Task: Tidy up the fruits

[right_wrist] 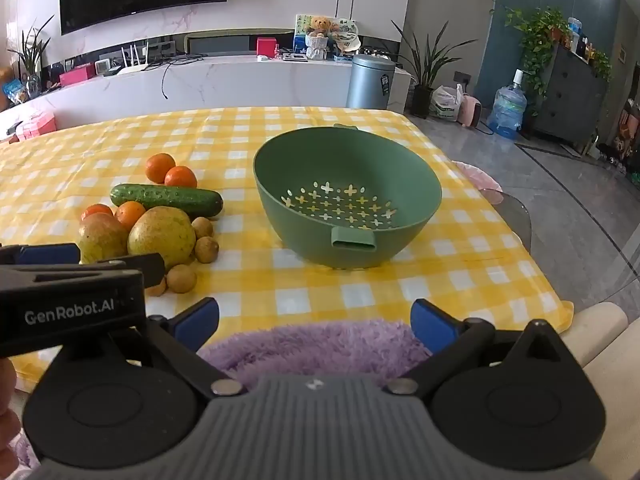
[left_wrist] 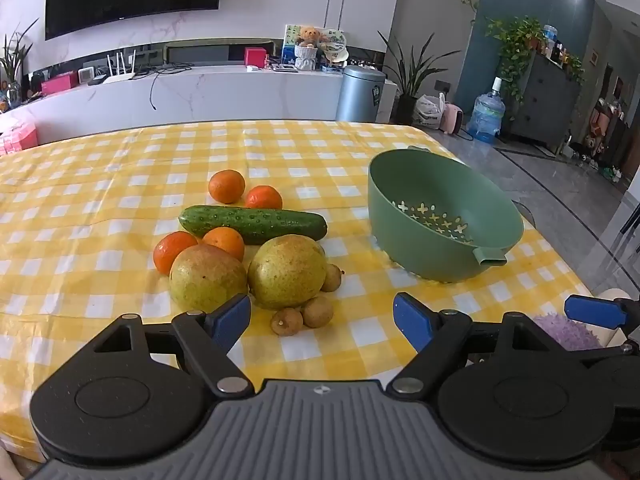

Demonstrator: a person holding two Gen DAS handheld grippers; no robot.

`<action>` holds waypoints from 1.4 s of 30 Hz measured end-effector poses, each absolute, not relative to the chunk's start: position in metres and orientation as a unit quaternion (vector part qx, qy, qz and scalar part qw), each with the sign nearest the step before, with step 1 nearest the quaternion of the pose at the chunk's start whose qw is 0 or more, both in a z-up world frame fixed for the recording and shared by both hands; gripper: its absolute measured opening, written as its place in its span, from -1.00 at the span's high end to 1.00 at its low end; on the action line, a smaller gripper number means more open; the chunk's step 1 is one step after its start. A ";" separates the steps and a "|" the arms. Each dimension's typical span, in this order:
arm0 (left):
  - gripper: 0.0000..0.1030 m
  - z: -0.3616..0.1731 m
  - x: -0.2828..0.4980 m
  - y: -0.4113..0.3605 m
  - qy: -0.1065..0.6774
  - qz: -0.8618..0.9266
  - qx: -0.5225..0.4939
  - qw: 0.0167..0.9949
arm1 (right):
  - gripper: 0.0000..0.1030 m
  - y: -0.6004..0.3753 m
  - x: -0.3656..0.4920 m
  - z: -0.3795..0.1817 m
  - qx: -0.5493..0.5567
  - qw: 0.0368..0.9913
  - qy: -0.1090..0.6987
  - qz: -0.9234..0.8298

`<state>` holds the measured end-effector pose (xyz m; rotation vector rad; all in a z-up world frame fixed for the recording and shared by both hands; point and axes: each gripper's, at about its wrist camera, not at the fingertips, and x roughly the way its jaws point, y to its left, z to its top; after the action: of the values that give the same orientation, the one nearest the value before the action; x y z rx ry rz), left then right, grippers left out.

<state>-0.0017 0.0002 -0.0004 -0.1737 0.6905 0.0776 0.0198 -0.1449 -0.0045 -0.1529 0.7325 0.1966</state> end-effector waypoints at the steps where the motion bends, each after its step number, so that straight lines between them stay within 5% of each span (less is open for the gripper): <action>1: -0.84 -0.001 -0.002 0.001 0.338 0.039 -0.087 0.936 | -0.90 -0.144 0.019 -0.004 -0.089 0.926 0.355 0.091; 42: -0.85 -0.004 0.001 -0.001 0.351 0.053 -0.081 0.932 | -0.83 -0.143 0.018 -0.005 -0.095 0.927 0.355 0.081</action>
<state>0.0013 -0.0013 -0.0035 -0.1649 0.7175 0.1075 0.0184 -0.1427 -0.0048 -0.1944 0.7273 0.1651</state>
